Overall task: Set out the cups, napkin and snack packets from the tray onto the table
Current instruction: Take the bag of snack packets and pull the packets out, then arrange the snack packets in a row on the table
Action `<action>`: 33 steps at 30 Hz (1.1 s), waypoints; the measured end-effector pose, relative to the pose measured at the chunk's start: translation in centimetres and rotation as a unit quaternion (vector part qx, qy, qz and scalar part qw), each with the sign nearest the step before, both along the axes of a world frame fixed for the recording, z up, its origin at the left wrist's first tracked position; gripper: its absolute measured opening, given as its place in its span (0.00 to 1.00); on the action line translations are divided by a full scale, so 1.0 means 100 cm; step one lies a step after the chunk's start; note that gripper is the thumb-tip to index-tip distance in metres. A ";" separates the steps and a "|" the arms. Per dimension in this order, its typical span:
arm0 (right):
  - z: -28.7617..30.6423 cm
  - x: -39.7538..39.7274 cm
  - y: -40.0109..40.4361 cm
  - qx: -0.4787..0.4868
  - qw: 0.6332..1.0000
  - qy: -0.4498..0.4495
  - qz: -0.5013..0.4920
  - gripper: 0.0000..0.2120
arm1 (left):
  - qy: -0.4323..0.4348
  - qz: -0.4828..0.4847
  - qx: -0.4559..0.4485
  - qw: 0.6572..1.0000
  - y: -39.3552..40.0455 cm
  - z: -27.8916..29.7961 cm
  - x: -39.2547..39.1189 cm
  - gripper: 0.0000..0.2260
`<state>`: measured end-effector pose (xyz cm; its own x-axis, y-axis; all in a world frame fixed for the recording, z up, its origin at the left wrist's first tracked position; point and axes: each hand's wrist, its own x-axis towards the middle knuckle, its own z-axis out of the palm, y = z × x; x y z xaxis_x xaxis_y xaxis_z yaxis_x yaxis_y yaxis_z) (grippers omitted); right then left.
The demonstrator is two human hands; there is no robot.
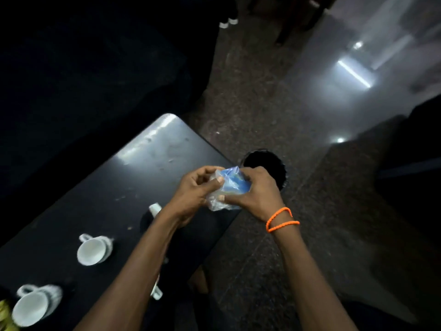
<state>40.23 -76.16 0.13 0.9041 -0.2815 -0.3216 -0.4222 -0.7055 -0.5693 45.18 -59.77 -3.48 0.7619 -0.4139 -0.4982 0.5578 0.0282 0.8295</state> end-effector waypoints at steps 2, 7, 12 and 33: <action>-0.003 -0.012 -0.020 0.037 0.999 0.018 0.032 0.46 | -0.044 -0.009 0.084 0.995 -0.035 -0.004 0.000 0.07; -0.031 -0.027 -0.067 0.006 0.982 -0.170 -0.083 0.26 | -0.061 -0.068 0.094 0.991 -0.104 -0.004 0.009 0.10; -0.093 -0.013 -0.115 -0.156 0.941 -0.220 -0.204 0.29 | -0.029 -0.010 0.093 0.995 -0.127 -0.003 0.017 0.16; -0.149 0.056 -0.074 -0.067 0.988 -0.076 -0.113 0.37 | 0.084 0.027 0.063 0.994 -0.012 -0.018 -0.126 0.08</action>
